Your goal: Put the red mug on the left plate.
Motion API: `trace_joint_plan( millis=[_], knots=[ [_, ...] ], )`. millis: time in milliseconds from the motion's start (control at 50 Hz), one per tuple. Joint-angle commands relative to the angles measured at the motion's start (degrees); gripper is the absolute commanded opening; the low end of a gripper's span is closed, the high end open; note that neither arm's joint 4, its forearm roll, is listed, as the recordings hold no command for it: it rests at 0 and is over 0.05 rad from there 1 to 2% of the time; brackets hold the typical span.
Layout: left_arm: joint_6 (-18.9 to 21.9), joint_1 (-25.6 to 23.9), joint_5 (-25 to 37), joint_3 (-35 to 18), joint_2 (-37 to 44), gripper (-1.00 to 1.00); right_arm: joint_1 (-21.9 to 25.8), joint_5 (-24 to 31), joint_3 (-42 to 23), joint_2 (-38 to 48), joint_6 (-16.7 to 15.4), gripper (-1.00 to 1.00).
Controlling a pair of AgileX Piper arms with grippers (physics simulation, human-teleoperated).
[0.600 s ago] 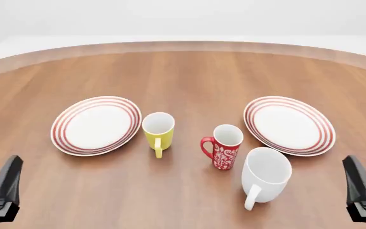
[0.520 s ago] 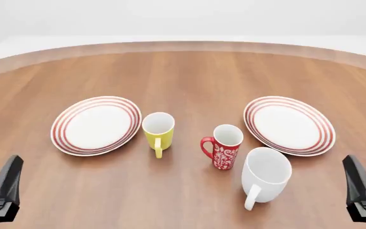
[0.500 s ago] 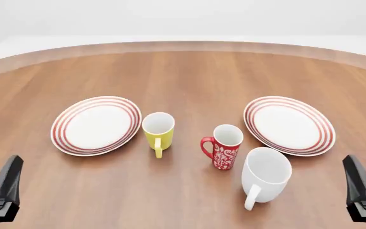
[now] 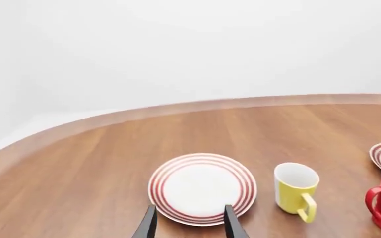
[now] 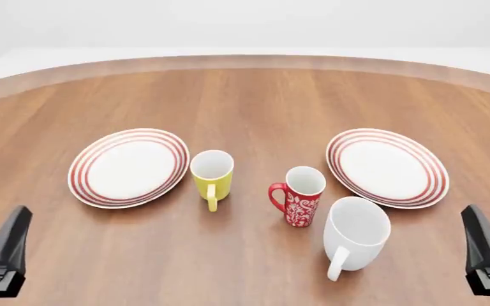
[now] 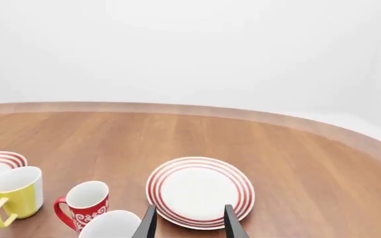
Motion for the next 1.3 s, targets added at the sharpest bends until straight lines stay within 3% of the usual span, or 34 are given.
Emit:
trace_joint_plan(
  millis=[20, 240, 320, 640, 760, 1300],
  knots=[
    [2.5, -2.4, 1.5, -1.3, 1.6, 1.00, 0.0, -0.1, 0.1, 0.0, -0.5, 1.00],
    [2.8, -7.2, -1.1, -9.0, 12.2, 1.00, 0.1, -0.5, 0.1, 0.0, -0.7, 1.00],
    [2.0, -11.4, -3.4, -10.9, 19.1, 1.00, 0.1, -0.6, 0.1, 0.0, -0.8, 1.00],
    [7.0, -18.5, -6.9, -18.4, 31.7, 1.00, 0.3, -0.7, 0.1, 0.0, -1.1, 1.00],
    [10.7, -22.3, -10.4, -20.4, 39.0, 1.00, 0.2, -0.8, 0.1, 0.0, -1.2, 1.00],
    [17.1, -30.9, -13.4, -31.3, 59.3, 1.00, -0.2, -0.1, 0.1, 0.0, -0.7, 1.00]
  ],
)
